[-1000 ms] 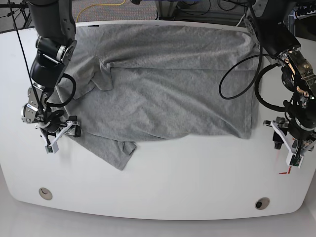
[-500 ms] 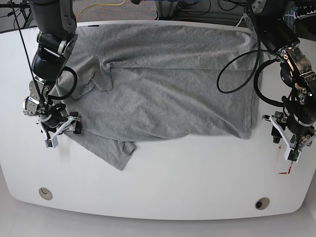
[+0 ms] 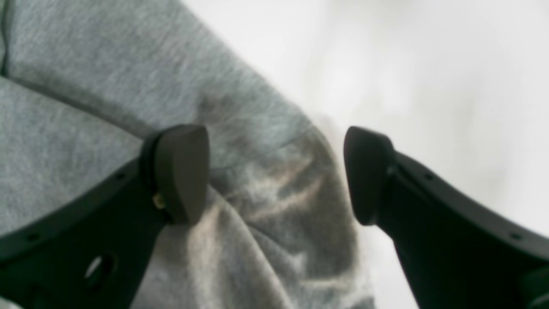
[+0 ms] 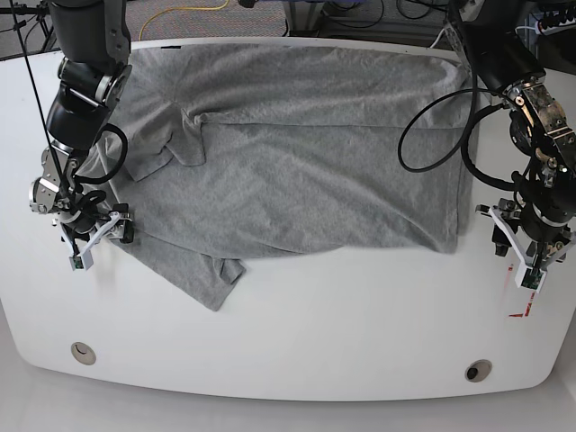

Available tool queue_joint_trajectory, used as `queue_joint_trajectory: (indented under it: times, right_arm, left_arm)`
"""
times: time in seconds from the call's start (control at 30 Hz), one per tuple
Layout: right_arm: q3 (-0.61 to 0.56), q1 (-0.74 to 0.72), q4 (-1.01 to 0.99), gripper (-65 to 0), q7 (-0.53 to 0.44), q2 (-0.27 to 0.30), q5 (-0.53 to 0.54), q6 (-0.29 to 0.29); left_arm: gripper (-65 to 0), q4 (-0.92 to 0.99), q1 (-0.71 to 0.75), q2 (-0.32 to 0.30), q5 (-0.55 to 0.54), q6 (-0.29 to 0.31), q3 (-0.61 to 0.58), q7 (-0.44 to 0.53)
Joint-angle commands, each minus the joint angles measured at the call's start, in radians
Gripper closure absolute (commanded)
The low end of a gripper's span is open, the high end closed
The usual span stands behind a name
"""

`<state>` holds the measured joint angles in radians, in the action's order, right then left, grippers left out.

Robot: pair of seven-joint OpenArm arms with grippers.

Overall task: Fold the T-shirt properly
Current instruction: 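Lower the right gripper onto the hem corner and grasp it, then move the left gripper to the other hem corner and grasp it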

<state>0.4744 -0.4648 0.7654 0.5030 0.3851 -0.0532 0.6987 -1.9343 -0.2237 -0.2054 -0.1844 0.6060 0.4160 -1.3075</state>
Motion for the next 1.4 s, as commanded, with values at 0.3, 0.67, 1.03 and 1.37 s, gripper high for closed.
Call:
queue_joint_trajectory:
  times: [0.3,0.67,1.03,1.37]
  right_arm:
    - [0.004,-0.025,0.027,-46.6,-0.020,0.039,0.013,-0.001]
    - [0.096,0.011,0.022,-46.6,-0.023,0.030,0.013,-0.001]
    - [0.094,0.030,0.022,-46.6,-0.020,-0.027,0.011,-0.001]
    - [0.093,0.025,0.026,-46.6,-0.019,-0.053,0.011,-0.001]
  left_arm:
    - [-28.1,-0.014,-0.007,-0.009,-0.005,-0.004,-0.001,0.019]
    - [-28.1,-0.014,-0.007,-0.009,-0.005,-0.004,-0.001,0.019]
    - [-28.1,-0.014,-0.007,-0.009,-0.005,-0.004,-0.001,0.019]
    - [-28.1,-0.014,-0.007,-0.009,-0.005,-0.004,-0.002,0.019]
